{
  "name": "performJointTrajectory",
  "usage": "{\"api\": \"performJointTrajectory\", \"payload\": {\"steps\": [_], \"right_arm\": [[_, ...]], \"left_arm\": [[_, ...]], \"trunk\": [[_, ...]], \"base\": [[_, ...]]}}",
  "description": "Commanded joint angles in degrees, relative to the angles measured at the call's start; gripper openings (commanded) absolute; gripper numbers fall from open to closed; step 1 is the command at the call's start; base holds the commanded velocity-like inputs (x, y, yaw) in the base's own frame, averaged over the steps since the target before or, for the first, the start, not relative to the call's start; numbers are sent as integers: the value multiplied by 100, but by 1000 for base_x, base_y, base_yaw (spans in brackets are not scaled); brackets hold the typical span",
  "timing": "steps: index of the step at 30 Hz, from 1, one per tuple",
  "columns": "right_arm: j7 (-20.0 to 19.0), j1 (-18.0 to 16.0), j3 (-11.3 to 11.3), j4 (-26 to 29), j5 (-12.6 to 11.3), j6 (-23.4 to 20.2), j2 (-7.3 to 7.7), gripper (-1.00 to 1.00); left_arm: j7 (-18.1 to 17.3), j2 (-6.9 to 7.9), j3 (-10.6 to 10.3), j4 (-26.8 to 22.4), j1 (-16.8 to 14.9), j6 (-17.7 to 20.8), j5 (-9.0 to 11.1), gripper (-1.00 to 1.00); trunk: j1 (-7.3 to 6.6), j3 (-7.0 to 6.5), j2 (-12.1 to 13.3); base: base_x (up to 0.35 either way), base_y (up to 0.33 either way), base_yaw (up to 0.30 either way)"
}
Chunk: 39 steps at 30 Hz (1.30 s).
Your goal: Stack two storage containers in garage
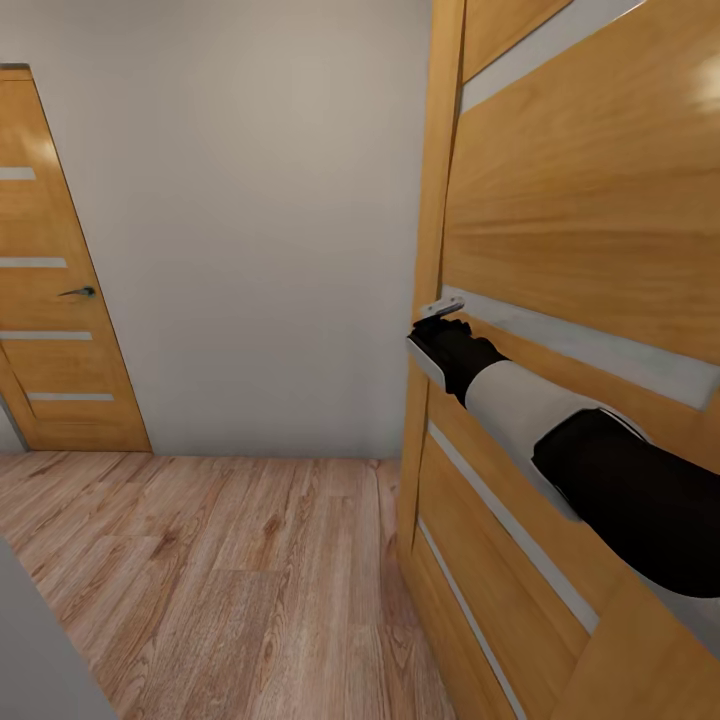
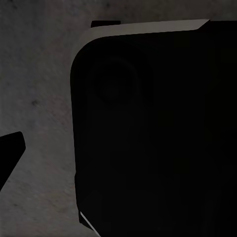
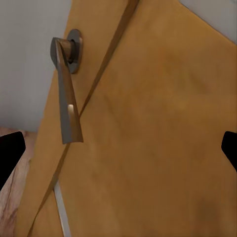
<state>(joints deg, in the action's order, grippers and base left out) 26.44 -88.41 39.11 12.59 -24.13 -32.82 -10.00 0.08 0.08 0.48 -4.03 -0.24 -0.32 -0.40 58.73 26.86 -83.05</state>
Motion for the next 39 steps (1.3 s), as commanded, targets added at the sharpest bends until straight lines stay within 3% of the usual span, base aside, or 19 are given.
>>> {"api": "performJointTrajectory", "payload": {"steps": [1, 7, 16, 29, 34, 39], "right_arm": [[36, -8, 45, 1, -56, -22, 0, 100], [35, -9, 37, -2, -57, -14, 0, 100], [28, -9, 35, -2, -57, -5, 481, 100], [28, -10, 35, -2, -57, -13, 544, 100], [28, -7, 27, -2, -57, -14, 677, 100], [28, -9, 26, -2, -57, -14, 693, 100]], "left_arm": [[1, 0, 4, -1, -2, -3, -4, 100], [1, 0, -3, -1, -2, -3, -4, 100], [1, 0, -1, -1, -2, -3, -3, 100], [1, 0, -4, -1, -2, -4, -2, 100], [1, 0, -4, -1, -2, -8, -4, 100], [1, 0, -4, -1, -2, -7, -3, 100]], "trunk": [[0, 6, -3], [0, 6, -3], [0, 6, -3], [0, 6, -3], [0, 6, -3], [0, 6, -3]], "base": [[0, 0, 0], [0, 0, 0], [0, 0, 0], [0, 0, 0], [0, 0, 0], [0, 0, 0]]}}
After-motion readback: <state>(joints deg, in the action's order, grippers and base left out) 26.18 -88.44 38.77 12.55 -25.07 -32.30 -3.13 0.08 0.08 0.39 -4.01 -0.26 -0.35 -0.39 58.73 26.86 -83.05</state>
